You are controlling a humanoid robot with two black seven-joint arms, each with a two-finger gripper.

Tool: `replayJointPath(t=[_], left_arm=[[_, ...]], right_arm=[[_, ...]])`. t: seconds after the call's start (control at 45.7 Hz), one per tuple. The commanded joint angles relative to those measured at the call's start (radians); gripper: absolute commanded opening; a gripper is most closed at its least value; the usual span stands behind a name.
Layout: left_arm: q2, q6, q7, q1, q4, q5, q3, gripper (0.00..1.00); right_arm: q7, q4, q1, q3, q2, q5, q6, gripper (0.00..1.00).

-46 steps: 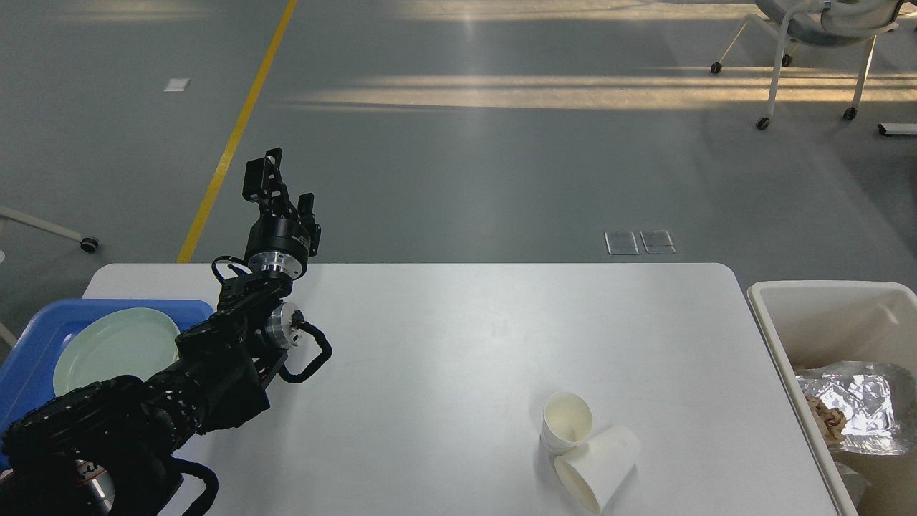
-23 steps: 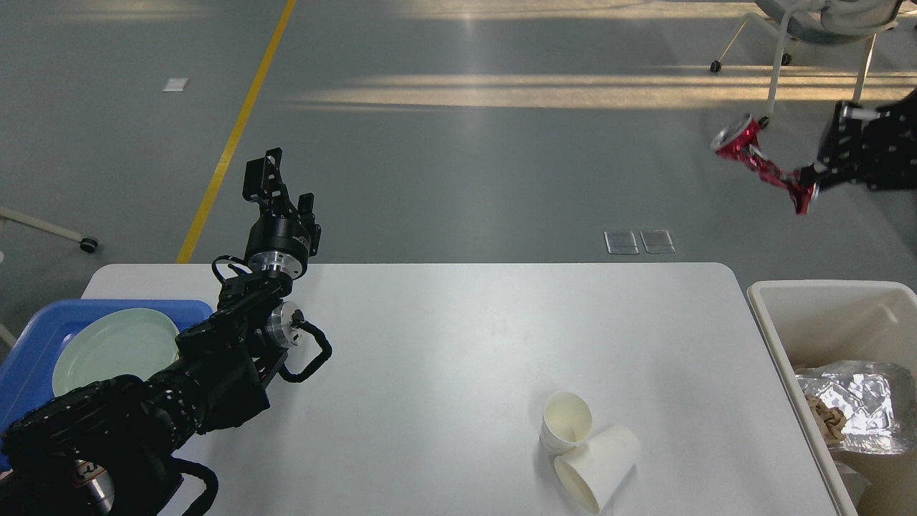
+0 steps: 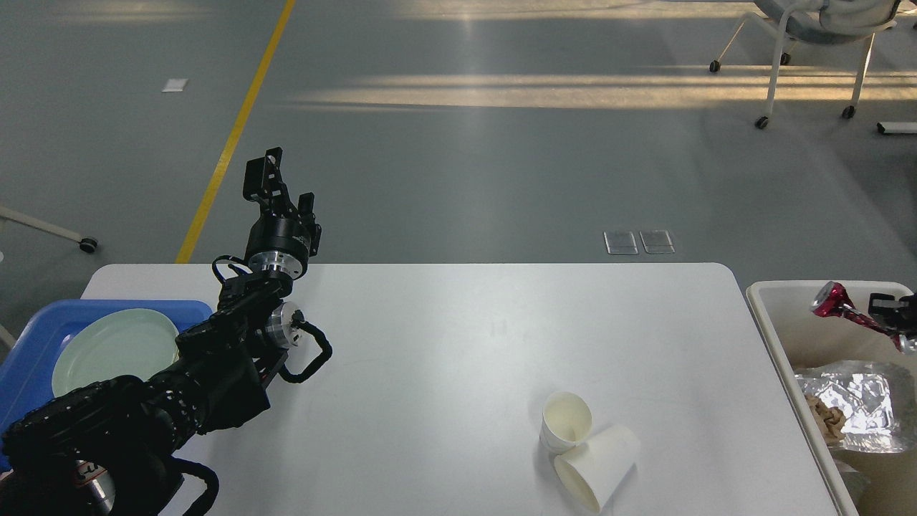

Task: Tidy desktop
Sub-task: 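Lower the red can into the white bin and release, then raise the right gripper out of the bin and swing it over the table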

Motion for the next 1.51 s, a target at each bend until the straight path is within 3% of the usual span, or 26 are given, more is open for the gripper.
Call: replayJointPath(t=[0.0,0.066,0.153,0.197,0.35,0.613,0.788,0.985,1.313,1.489], left_arm=[[0.000,0.000,0.000,0.001,0.000,0.000,-0.001,0.98],[0.000,0.000,0.000,0.001,0.000,0.000,-0.001,0.98],[0.001,0.000,0.000,0.001,0.000,0.000,0.000,0.98],[0.000,0.000,0.000,-0.001,0.000,0.000,0.000,0.98],[0.000,0.000,0.000,0.001,0.000,0.000,0.000,0.98],[0.001,0.000,0.000,-0.001,0.000,0.000,0.000,0.98],[0.000,0.000,0.000,-0.001,0.000,0.000,0.000,0.98],[0.001,0.000,0.000,-0.001,0.000,0.000,0.000,0.98],[0.001,0.000,0.000,0.001,0.000,0.000,0.000,0.98],[0.000,0.000,0.000,0.001,0.000,0.000,0.000,0.98]], right_arm=[[0.001,-0.084,-0.132,-0.010,0.014,0.002,-0.113,0.04],[-0.001,-0.106,-0.170,-0.009,0.021,0.003,-0.152,0.18],[-0.001,-0.109,-0.201,-0.001,0.028,0.006,-0.201,0.59],[-0.001,-0.109,-0.204,0.002,0.030,0.006,-0.225,0.73],[0.001,-0.109,-0.213,0.004,0.030,0.009,-0.252,0.89],[0.001,-0.074,-0.186,0.014,0.034,0.019,-0.250,0.96],[0.001,0.104,-0.017,0.019,0.011,0.020,-0.220,0.98],[0.001,0.304,0.256,0.025,-0.051,0.028,0.013,0.98],[-0.001,0.437,0.704,0.019,-0.059,0.181,0.494,0.97],[-0.001,0.482,0.906,0.028,-0.055,0.232,0.507,0.97]])
